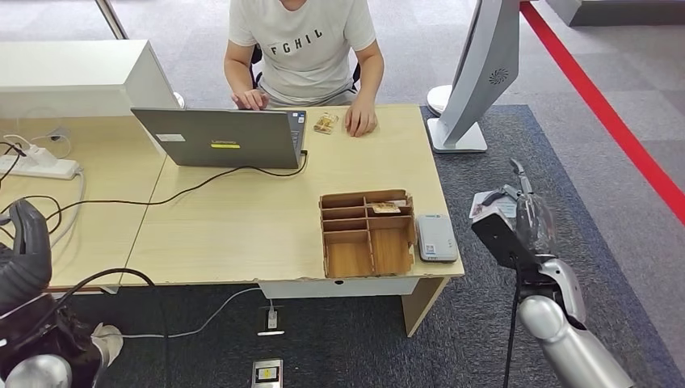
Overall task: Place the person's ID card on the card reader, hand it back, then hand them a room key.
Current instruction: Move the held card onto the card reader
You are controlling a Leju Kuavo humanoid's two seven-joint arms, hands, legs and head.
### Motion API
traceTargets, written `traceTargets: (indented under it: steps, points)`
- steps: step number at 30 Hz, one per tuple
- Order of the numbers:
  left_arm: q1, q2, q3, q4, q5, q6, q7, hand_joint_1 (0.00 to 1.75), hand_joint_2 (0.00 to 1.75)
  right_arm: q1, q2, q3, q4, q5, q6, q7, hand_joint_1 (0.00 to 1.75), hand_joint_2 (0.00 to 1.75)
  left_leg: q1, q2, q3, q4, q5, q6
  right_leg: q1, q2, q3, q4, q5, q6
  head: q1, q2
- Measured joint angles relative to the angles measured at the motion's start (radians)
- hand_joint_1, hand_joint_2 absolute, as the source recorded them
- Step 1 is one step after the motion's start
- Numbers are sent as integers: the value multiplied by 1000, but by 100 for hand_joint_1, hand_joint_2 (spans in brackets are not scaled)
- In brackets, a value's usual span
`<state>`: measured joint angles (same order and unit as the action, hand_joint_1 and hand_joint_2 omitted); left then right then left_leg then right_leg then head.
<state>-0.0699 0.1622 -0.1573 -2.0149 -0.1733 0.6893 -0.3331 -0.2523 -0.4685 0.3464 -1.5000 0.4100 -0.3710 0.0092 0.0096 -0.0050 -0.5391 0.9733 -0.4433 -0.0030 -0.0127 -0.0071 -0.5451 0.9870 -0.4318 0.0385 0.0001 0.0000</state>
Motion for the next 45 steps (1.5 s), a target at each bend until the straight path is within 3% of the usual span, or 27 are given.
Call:
traceTargets:
  steps: [11,20,39,45]
  points:
    - [-25,24,-34,-7,7,0,-19,0,175,12,20,25,46,32,-39,-2,175,175,0,0,0,0,0,0,0,0,-1,0,0,0,0,0]
    - [-61,41,-67,-12,15,0,0,0,175,20,67,58,87,38,-73,-31,175,175,0,0,0,0,0,0,0,0,-1,0,0,0,0,0]
    - [-54,57,-96,-13,31,0,-12,0,175,32,141,152,168,23,-39,-38,175,175,0,0,0,0,0,0,0,0,0,0,0,0,0,0]
    - [-54,58,-102,-13,31,0,-12,0,175,-8,149,183,228,65,-5,-41,175,175,0,0,0,0,0,0,0,0,0,0,0,0,0,0]
